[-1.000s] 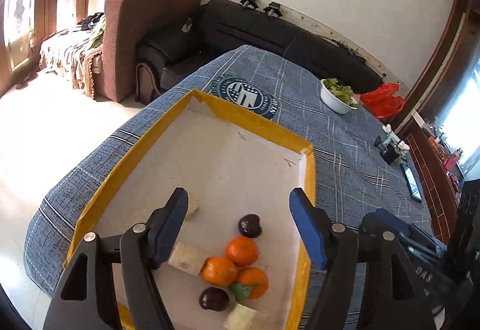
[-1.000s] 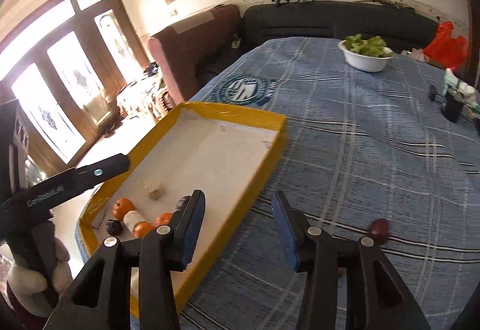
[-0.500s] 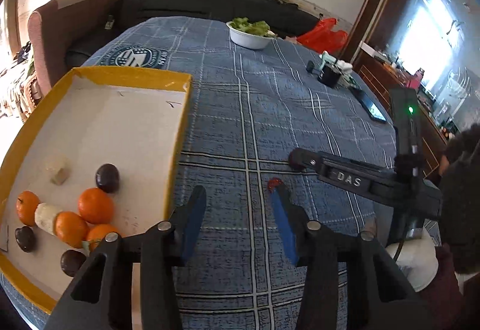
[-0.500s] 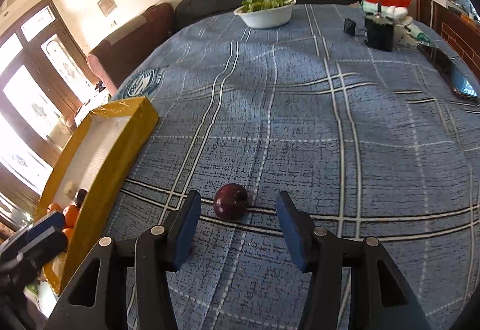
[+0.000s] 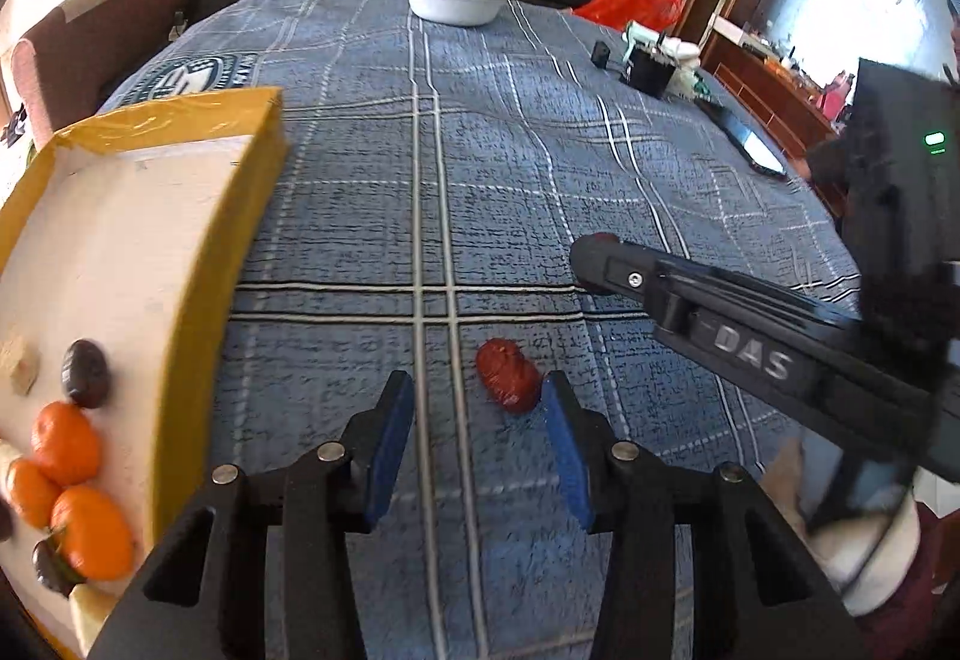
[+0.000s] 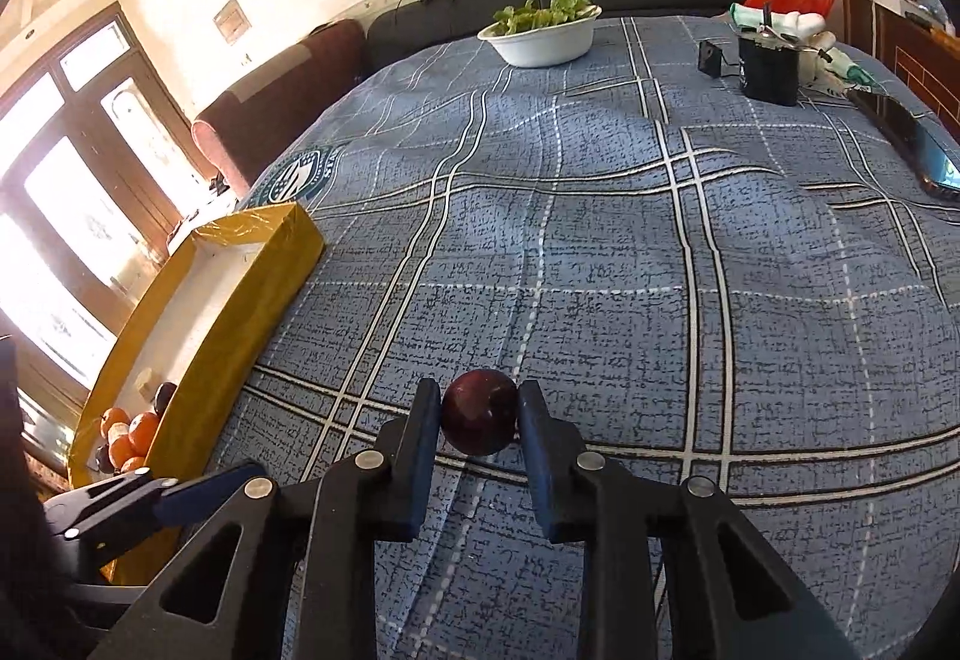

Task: Organize fruits
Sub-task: 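Grasp a red jujube with the left gripper while the right gripper grasps another dark plum, then carry the jujube and plum into the tray and open both grippers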

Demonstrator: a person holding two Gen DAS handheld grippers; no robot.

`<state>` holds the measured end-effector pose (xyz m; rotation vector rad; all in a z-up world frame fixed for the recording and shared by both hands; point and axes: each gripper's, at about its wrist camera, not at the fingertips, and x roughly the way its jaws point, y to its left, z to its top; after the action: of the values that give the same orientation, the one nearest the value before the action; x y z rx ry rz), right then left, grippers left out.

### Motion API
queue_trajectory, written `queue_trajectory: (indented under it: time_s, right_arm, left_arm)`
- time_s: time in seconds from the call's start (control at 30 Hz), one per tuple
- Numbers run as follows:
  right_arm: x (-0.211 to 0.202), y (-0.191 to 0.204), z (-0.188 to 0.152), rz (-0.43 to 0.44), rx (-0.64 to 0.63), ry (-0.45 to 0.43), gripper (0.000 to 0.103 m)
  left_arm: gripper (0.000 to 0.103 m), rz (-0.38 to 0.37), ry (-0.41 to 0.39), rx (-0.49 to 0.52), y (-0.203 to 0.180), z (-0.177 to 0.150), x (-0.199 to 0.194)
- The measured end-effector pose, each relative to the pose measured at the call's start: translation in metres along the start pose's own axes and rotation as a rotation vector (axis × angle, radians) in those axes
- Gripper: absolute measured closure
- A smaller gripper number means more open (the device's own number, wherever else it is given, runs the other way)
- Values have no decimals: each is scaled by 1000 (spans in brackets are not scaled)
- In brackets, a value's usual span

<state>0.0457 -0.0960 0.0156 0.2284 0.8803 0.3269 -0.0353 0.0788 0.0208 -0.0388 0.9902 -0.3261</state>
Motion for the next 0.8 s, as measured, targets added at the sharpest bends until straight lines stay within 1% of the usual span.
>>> queue_trajectory:
  time_s: [0.07,0.1,0.23,0.27,0.3,0.33,0.47,0.6,0.8]
  right_arm:
    - [-2,-1,0,-2,5,-6,74]
    - [-3,-2,0,-4,9,-9,74]
    - [-5,-5,1,-5,27,-16,74]
    - [-6,-6,2,-7,30,-18,74]
    - [-7,-6,2,-11,32,-22,74]
    - [-7,-6,2,-17,32,-25,74]
    - [-9,-10,2,-31,41,-36,74]
    - [-12,-11,2,-41,45,-53,74]
    - [-18,-12,0,-64,54,-82,74]
  left_arm:
    - [60,8,12,5,-4,0,8]
    - [60,22,-2,15,-6,0,7]
    - [60,44,-16,37,-13,-1,11]
    - [70,61,-23,48,-15,-1,12]
    - [78,97,-32,65,-18,-2,13]
    - [78,118,-39,78,-20,-3,14]
    - [79,139,-44,65,-19,-3,9]
    - [78,176,-66,50,-16,-5,-6]
    - [78,203,-104,40,-13,-12,-32]
